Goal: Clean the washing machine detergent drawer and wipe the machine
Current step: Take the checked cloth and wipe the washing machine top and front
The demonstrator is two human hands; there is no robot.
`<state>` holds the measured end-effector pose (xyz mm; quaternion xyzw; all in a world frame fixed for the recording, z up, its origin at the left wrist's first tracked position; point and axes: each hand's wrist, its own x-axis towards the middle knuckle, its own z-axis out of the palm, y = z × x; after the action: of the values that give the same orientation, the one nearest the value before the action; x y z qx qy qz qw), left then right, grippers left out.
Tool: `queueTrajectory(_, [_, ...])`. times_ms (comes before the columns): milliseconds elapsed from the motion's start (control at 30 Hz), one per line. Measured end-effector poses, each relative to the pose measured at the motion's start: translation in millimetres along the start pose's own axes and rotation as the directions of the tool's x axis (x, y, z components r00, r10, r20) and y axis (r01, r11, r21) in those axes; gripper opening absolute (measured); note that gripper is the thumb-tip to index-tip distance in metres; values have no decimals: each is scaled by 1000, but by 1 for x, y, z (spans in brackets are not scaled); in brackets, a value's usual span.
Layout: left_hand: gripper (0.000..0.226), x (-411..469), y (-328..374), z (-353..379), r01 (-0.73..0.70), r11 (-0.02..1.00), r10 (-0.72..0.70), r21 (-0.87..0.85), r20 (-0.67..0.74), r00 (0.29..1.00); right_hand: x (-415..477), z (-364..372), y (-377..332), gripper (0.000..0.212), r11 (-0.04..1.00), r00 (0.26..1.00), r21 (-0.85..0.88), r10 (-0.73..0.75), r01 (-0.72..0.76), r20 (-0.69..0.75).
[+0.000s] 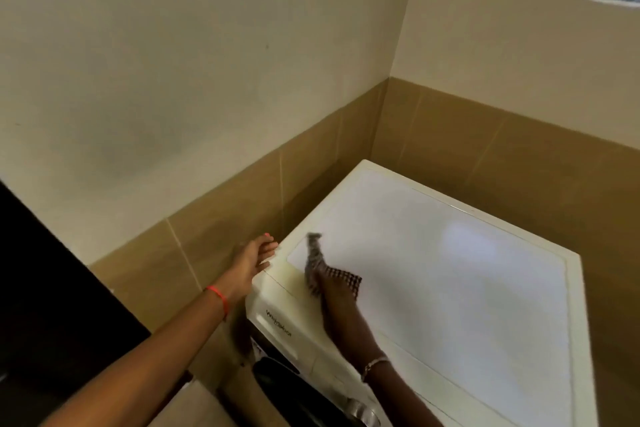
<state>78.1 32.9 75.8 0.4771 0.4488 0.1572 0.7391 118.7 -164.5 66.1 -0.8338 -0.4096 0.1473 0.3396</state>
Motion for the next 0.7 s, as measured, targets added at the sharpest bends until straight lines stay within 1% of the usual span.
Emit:
queueTrajectory(33, [17, 4, -2, -4, -37, 999, 37, -1, -30, 999, 1, 12, 1, 39, 990, 986, -119, -51, 70, 157])
queueTrajectory(67, [18, 8, -6, -8, -75, 997, 75, 14, -49, 996, 0, 20, 2, 48, 965, 961, -238, -44, 112, 272])
queueTrajectory(100, [19, 11, -10, -12, -111, 994, 113, 23, -63, 992, 3, 27, 4, 56, 945, 952, -298, -44, 138, 301])
queueTrajectory(133, [21, 13, -14, -15, -145, 989, 147, 40, -67, 987, 6, 31, 4, 62, 946, 963, -296, -49, 130, 266])
queueTrajectory(200, [22, 17, -23, -22, -198, 973, 204, 119, -42, 978, 18, 42, 8, 79, 959, 988, -277, -22, 65, 153])
queueTrajectory(267, [30, 21, -30, -28, -213, 952, 223, 218, -19, 975, 34, 51, 14, 92, 954, 993, -299, 38, -3, 112])
queueTrajectory(333, [38, 25, -35, -33, -211, 941, 217, 265, 7, 976, 49, 61, 16, 91, 937, 990, -346, 87, -43, 113])
queueTrajectory(400, [41, 31, -39, -34, -224, 927, 208, 300, 84, 974, 62, 74, 12, 87, 923, 986, -373, 135, -90, 96])
queueTrajectory(467, [42, 41, -41, -34, -245, 905, 194, 347, 176, 965, 75, 90, 4, 81, 891, 988, -433, 152, -133, 11])
queueTrajectory(500, [42, 49, -41, -35, -258, 887, 187, 384, 212, 959, 80, 95, -2, 74, 883, 985, -443, 174, -154, 6])
queueTrajectory(567, [44, 61, -40, -35, -288, 839, 171, 462, 278, 945, 84, 103, -9, 63, 859, 983, -490, 184, -151, 20])
queueTrajectory(633, [45, 71, -36, -32, -316, 807, 143, 499, 355, 924, 81, 107, -5, 61, 842, 983, -522, 179, -135, 35])
queueTrajectory(700, [46, 76, -35, -25, -374, 762, 137, 528, 433, 891, 71, 104, 2, 61, 823, 990, -562, 134, -85, 45])
